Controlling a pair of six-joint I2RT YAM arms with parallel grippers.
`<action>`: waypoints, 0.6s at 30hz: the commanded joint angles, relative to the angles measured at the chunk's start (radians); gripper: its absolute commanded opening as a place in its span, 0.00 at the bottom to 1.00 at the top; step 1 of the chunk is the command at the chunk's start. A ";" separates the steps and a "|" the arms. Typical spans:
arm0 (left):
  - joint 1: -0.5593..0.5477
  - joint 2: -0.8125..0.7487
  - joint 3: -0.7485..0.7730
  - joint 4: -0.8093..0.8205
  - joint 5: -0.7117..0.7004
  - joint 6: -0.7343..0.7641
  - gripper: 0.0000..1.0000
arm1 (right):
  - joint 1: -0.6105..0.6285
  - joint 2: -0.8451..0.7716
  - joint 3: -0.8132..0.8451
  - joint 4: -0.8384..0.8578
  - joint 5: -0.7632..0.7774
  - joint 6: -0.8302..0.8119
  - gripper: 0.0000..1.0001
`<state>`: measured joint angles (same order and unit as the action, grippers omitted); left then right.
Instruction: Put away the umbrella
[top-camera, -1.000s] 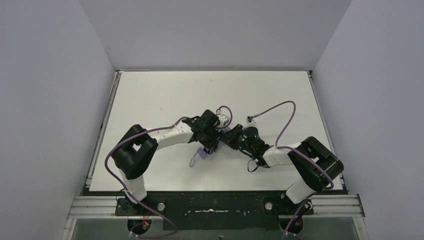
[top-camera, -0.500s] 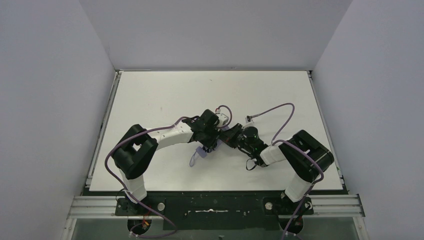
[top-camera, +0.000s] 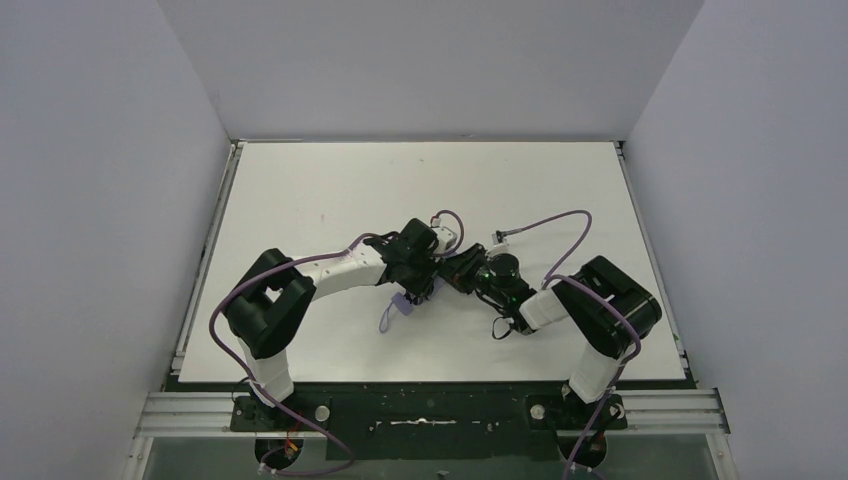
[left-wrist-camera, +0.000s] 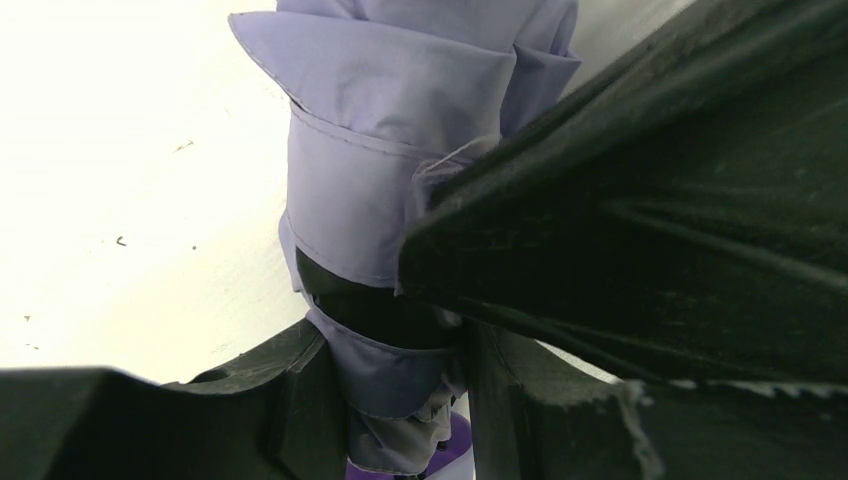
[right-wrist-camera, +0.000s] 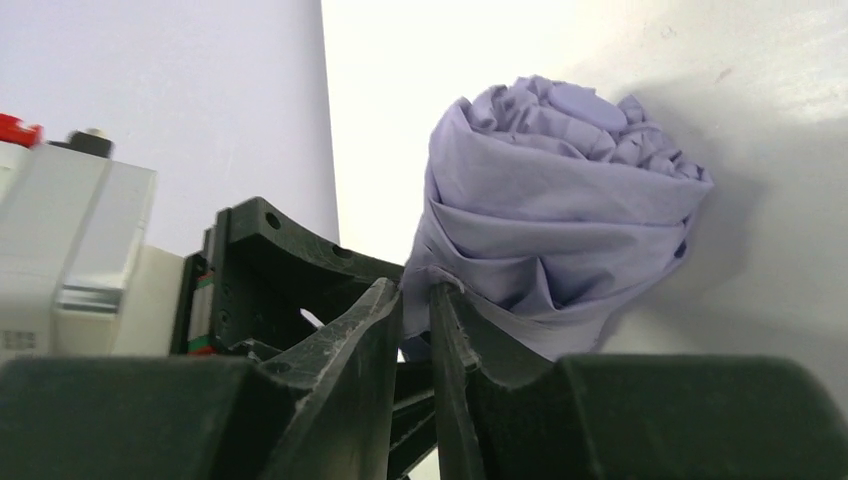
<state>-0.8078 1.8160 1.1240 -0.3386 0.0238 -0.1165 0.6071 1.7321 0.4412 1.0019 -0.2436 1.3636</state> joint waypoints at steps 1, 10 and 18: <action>-0.051 0.034 -0.023 -0.069 0.169 0.046 0.00 | -0.004 -0.001 0.036 0.304 0.056 0.025 0.22; -0.050 0.026 -0.024 -0.070 0.177 0.052 0.00 | -0.006 0.032 0.021 0.370 0.051 0.043 0.20; -0.044 0.001 -0.028 -0.056 0.256 0.082 0.00 | -0.012 -0.016 -0.016 0.230 0.065 0.007 0.19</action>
<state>-0.8349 1.8160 1.1187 -0.3397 0.1631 -0.0837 0.5903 1.7744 0.4385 1.2217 -0.1917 1.4075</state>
